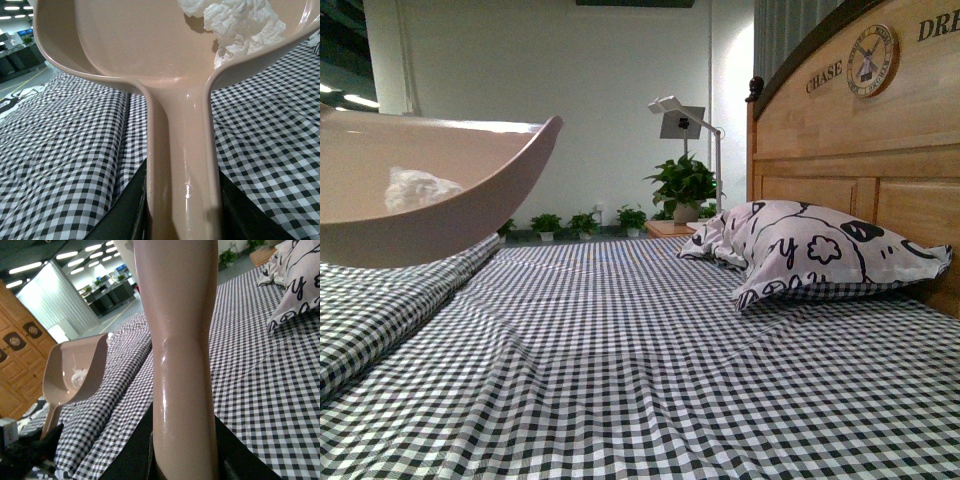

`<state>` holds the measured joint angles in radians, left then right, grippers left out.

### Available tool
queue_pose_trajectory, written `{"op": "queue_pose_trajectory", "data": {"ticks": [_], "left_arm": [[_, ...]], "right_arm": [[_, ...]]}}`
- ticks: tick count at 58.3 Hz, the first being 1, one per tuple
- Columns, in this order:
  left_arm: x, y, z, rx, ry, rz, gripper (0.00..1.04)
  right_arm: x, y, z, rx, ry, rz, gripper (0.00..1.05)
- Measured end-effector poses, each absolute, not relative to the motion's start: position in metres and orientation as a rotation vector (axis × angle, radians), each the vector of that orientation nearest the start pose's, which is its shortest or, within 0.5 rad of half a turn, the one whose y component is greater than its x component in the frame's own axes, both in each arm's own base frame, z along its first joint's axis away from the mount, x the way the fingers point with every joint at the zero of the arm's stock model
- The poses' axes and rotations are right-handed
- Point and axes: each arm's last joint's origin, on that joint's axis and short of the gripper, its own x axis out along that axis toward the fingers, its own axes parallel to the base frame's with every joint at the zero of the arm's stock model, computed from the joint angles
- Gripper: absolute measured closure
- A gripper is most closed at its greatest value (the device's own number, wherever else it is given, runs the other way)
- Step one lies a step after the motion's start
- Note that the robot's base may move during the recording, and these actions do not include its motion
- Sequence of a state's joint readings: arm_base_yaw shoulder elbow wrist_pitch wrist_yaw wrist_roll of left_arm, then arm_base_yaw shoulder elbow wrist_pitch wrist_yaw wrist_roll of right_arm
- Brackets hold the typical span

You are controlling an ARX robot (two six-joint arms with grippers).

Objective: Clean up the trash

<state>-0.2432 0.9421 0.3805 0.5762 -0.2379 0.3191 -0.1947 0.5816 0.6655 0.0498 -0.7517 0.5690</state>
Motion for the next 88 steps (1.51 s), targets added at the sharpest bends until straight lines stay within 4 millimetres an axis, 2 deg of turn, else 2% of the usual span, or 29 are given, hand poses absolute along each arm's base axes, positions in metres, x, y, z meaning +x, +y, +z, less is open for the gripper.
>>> {"op": "queue_pose_trajectory", "data": {"ticks": [17,28,88], "left_arm": [[0.165,-0.049,0.236,0.209,-0.035,0.069,0.78],[0.153,-0.056,0.241,0.134,-0.062,0.053,0.78],[0.152,-0.056,0.241,0.108,-0.061,0.056,0.78]], "right_arm": [[0.105,0.003,0.337,0.565,0.020,0.533,0.86],[0.101,0.005,0.330,0.574,0.053,0.488,0.86],[0.100,0.005,0.328,0.546,0.057,0.474,0.86]]}}
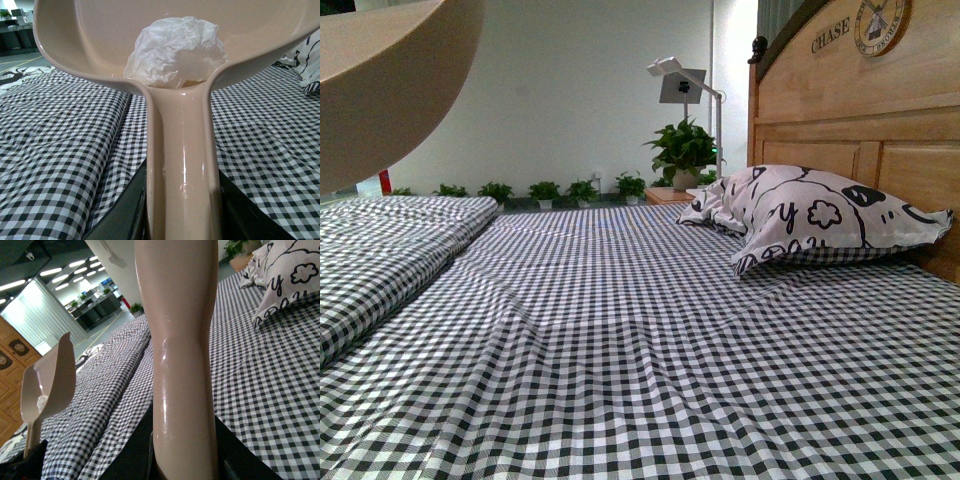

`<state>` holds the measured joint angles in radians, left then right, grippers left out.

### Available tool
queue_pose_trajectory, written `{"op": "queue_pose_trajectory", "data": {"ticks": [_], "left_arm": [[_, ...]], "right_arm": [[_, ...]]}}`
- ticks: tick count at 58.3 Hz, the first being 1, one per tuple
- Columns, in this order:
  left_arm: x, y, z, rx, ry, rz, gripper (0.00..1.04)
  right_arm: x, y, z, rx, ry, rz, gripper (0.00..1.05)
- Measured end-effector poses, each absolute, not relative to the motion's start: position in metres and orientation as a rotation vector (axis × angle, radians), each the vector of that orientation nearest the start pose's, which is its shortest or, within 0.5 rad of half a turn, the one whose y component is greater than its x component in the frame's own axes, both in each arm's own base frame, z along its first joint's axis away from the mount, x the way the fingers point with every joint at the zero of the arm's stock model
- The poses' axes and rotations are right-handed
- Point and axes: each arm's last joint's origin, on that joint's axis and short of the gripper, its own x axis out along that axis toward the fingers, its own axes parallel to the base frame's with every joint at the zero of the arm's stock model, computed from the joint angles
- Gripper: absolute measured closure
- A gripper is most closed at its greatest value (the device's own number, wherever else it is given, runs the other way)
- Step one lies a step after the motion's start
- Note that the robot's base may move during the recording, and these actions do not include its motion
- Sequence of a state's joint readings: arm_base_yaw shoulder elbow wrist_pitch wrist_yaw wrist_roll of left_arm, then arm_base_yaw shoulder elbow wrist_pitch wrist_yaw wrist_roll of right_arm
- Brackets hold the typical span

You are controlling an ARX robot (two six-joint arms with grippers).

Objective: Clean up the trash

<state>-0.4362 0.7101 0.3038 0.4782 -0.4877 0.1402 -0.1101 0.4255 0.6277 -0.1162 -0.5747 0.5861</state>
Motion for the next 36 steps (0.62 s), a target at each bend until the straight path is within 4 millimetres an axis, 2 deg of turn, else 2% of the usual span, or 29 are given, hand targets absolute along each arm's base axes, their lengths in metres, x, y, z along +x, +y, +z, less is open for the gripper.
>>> {"op": "queue_pose_trajectory", "data": {"ticks": [36], "left_arm": [[0.1523,-0.0560,0.2406,0.108,-0.061,0.056,0.78]], "right_arm": [[0.1003,0.0047,0.3284,0.546,0.057,0.474,0.86]]}}
